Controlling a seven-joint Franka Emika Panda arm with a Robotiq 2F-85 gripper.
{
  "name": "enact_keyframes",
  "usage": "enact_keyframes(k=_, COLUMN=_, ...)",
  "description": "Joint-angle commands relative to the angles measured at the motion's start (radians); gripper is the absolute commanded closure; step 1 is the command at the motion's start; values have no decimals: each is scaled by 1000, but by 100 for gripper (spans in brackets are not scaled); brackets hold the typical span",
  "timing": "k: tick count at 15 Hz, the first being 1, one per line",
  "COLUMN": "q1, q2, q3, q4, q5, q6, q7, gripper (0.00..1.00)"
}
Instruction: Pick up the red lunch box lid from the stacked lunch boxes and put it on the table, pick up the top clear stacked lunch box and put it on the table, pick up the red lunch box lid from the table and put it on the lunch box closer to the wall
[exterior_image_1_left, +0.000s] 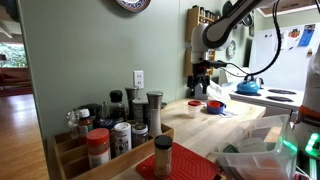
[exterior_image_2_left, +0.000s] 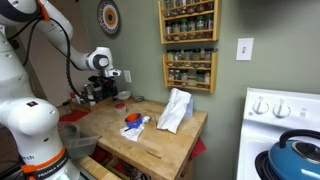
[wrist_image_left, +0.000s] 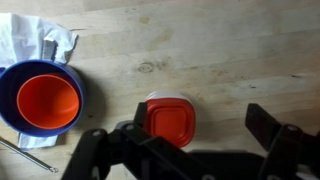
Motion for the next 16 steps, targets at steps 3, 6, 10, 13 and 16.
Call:
enact_keyframes(k=3, q1=19, q2=78, q3=-37, q4=-13, q5=-35, q6=101, q7=10, gripper=0)
enact_keyframes(k=6, q1=23, q2=106, q3=-46, q4=-15, q5=-57, q6=129, q7=12, gripper=0)
enact_keyframes(k=10, q1=30, q2=138, q3=-60, q4=-16, q5=-101, q6=175, q7=31, gripper=0)
enact_keyframes(k=13, q1=36, q2=157, q3=-73, q4=-14, q5=-135, q6=206, q7=45, gripper=0)
enact_keyframes(k=16, q1=42, q2=167, q3=-84, q4=-12, q5=-155, q6=225, q7=49, gripper=0)
